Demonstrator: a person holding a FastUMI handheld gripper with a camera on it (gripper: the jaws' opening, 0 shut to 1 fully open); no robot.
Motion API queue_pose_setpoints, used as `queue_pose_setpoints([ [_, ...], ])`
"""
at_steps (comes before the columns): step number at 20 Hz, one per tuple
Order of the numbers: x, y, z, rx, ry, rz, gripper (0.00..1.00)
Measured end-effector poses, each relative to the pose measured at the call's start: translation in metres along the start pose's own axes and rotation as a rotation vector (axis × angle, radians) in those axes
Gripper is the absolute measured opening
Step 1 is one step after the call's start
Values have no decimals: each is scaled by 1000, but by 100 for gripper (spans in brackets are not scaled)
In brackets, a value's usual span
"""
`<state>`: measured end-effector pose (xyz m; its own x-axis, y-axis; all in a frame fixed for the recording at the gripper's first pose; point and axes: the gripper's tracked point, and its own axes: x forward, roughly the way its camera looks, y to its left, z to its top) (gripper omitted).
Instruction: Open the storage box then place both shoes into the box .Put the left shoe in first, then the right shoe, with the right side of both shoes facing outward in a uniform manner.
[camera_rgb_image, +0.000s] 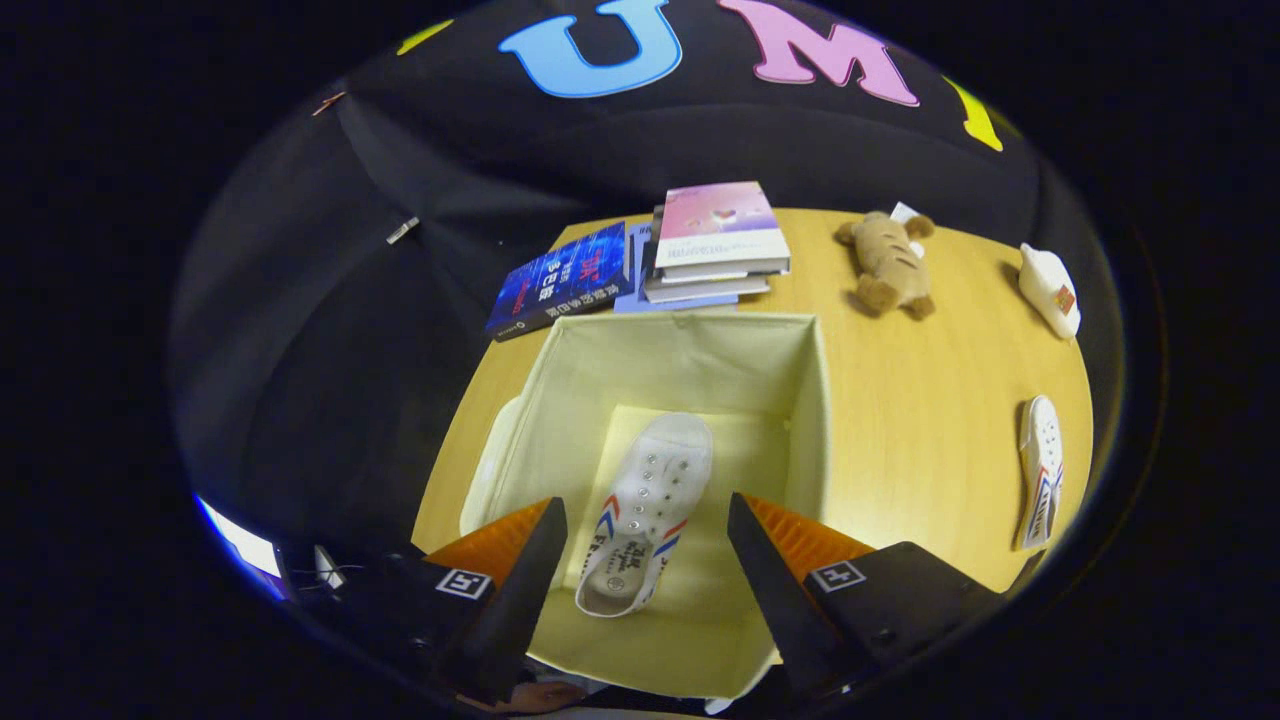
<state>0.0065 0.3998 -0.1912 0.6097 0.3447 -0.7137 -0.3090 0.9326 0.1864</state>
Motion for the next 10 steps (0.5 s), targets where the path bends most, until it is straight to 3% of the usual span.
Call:
queue_pose_setpoints([
  [7, -90, -147, 5, -169, -121, -143, 99],
  [10, -108, -208, -2, -172, -127, -191, 99],
])
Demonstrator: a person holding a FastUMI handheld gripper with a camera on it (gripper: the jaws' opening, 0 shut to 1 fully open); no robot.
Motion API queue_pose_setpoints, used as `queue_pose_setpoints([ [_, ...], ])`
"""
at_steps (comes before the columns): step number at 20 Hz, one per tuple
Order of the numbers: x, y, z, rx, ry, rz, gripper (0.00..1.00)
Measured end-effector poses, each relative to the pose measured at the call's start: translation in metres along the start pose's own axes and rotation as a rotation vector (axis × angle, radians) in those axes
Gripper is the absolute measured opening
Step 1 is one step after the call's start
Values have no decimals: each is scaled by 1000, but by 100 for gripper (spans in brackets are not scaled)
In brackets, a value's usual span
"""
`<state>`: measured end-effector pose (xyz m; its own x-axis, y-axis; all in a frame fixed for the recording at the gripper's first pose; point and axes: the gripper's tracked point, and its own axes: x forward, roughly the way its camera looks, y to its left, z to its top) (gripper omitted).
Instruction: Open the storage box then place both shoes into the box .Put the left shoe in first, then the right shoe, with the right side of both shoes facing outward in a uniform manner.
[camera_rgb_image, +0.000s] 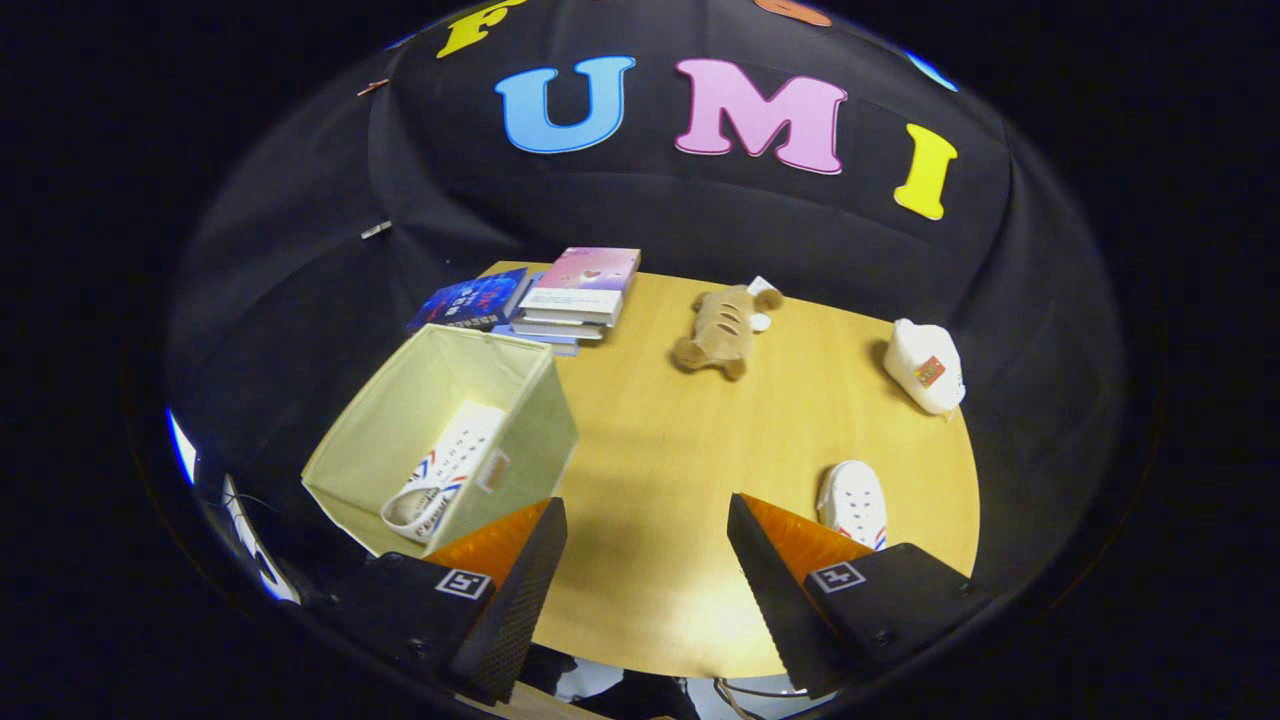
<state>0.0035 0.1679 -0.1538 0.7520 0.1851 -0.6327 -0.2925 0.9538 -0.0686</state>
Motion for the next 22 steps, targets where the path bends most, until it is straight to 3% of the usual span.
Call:
queue_pose_setpoints([
  [7, 5, -133, -42, 68, 47, -80, 99],
  [13, 25, -216, -93, 115, 140, -130, 99],
  [17, 49, -254, -126, 107, 212, -162, 99],
  [22, 79, -255, -159, 162, 315, -119, 99],
])
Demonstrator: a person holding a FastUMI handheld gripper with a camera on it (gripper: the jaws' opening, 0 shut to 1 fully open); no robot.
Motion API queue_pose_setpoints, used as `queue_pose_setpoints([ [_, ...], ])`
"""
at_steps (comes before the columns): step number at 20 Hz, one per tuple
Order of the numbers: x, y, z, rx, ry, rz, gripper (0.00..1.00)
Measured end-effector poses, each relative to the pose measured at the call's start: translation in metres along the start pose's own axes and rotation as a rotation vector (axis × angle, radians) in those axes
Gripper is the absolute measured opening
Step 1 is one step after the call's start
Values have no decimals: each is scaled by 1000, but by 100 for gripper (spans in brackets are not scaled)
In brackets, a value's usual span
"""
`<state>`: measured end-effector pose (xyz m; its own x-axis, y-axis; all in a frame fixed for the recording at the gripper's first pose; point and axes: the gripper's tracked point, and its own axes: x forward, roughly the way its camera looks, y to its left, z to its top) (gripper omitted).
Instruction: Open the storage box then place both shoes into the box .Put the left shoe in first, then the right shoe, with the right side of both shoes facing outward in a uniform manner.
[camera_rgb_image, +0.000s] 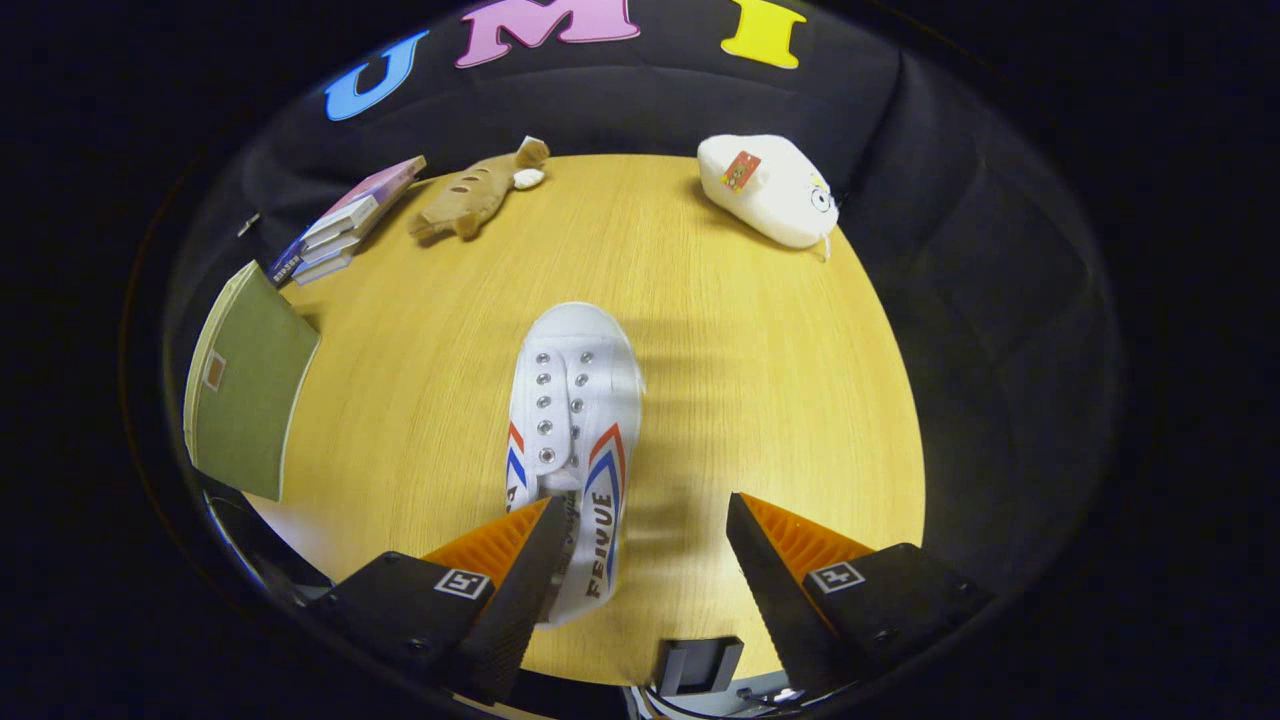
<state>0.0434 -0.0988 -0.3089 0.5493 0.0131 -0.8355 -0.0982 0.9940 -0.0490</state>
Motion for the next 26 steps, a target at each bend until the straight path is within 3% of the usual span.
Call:
queue_pose_setpoints([
  [6, 28, 1, 1, 58, 42, 0, 98],
  [8, 30, 12, 0, 107, 64, 49, 83],
  [10, 31, 23, 0, 137, 74, 91, 59],
  [12, 32, 21, 1, 152, 84, 75, 36],
  [14, 34, 19, 2, 217, 92, 57, 33],
  [18, 30, 19, 3, 205, 80, 74, 11],
  [26, 8, 46, 9, 265, 86, 112, 8],
])
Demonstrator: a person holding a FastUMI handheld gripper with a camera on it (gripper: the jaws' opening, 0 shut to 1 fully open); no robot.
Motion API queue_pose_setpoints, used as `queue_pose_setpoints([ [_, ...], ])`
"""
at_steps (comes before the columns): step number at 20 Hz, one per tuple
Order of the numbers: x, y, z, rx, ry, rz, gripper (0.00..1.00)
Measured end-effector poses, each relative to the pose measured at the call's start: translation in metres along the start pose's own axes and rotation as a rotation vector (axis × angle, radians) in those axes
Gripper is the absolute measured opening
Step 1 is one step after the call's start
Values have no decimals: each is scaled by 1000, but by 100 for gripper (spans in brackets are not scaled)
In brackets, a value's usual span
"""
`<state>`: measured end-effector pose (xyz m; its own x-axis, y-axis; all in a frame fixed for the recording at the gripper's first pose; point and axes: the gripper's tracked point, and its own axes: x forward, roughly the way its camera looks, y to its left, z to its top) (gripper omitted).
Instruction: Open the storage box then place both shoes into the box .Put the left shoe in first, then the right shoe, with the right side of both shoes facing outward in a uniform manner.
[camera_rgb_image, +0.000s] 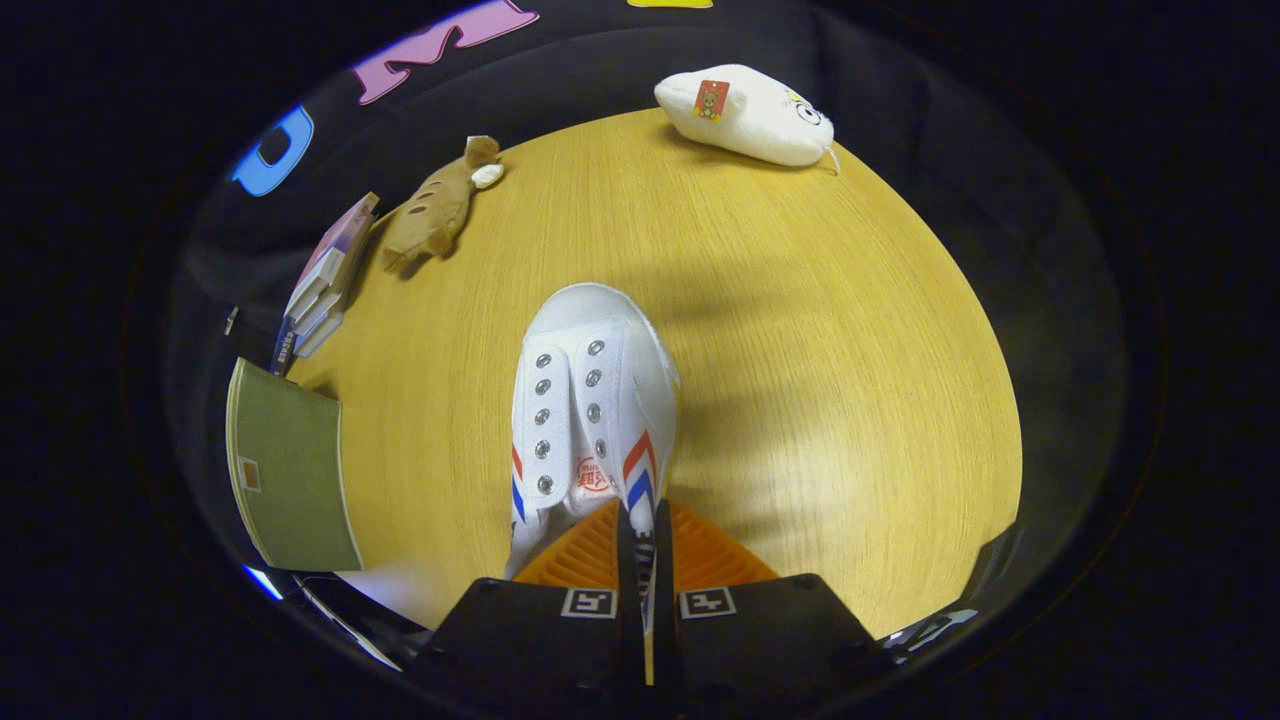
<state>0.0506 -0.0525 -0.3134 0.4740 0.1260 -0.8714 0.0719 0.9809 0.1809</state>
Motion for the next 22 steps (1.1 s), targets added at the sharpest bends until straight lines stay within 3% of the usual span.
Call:
queue_pose_setpoints([
  [6, -44, 63, -2, 58, -28, 59, 8],
  [14, -122, 193, -1, 75, -107, 170, 8],
  [22, -146, 322, -17, 65, -127, 260, 8],
])
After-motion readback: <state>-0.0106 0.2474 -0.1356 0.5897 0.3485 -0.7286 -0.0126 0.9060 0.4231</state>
